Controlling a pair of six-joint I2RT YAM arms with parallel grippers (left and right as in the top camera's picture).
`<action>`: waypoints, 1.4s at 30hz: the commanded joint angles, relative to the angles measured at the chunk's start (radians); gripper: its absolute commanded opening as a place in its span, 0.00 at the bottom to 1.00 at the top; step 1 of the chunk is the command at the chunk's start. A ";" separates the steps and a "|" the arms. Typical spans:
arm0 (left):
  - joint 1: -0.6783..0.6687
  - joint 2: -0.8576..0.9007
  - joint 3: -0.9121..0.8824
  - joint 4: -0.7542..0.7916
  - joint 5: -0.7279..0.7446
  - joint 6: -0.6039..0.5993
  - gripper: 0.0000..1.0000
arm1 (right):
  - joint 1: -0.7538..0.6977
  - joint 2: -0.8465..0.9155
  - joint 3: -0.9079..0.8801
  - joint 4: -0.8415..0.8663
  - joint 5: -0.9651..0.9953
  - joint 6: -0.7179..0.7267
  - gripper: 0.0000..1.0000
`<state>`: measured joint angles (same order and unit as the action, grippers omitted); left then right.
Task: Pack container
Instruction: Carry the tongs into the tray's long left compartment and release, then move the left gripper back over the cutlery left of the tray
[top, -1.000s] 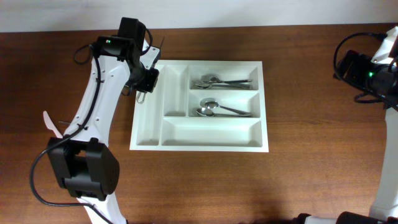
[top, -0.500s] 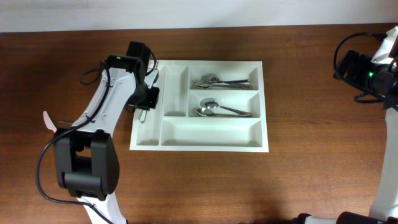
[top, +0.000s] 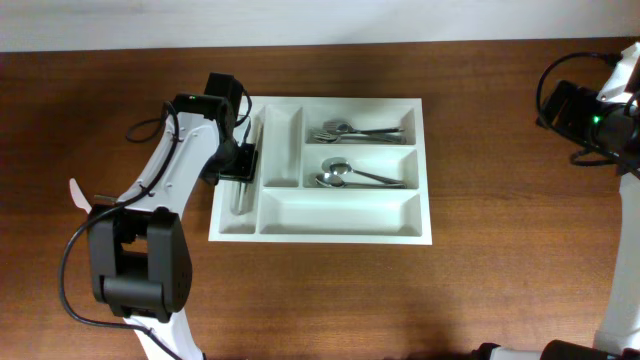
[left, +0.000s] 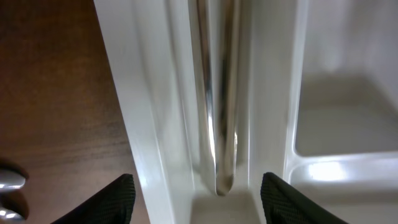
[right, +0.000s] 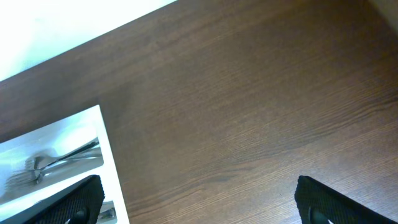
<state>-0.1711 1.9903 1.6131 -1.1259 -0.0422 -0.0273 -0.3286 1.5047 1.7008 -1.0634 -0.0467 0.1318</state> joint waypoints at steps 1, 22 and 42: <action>0.007 -0.010 0.067 -0.042 -0.011 -0.003 0.67 | -0.006 0.002 -0.005 0.001 -0.005 0.008 0.99; 0.380 -0.008 0.119 -0.172 -0.189 -0.183 0.71 | -0.006 0.002 -0.005 0.001 -0.005 0.008 0.99; 0.555 -0.008 -0.122 0.137 -0.066 -0.272 0.67 | -0.006 0.002 -0.005 0.001 -0.005 0.008 0.99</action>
<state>0.3901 1.9900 1.5173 -1.0115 -0.1448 -0.2569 -0.3286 1.5047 1.7008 -1.0634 -0.0467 0.1318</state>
